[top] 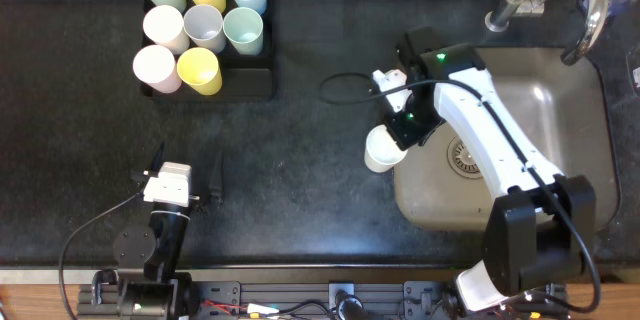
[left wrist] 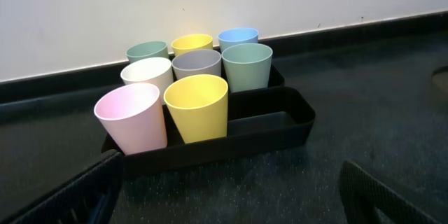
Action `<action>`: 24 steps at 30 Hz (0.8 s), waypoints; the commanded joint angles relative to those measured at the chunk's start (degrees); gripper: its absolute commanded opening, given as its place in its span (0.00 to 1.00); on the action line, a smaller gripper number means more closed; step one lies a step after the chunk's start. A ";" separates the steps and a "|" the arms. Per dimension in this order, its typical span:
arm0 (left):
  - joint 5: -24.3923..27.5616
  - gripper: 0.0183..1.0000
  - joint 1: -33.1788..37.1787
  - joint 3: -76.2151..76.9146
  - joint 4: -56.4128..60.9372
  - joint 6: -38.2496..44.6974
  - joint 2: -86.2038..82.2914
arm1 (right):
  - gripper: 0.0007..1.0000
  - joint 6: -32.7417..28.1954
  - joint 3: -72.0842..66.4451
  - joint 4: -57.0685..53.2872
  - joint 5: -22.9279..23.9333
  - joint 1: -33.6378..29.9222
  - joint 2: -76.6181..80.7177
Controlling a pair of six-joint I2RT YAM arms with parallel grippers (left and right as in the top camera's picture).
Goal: Store Cups
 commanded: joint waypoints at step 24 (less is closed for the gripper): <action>-0.04 1.00 0.04 -0.04 -0.15 1.20 -0.70 | 0.04 15.26 82.29 -13.79 8.96 22.99 27.87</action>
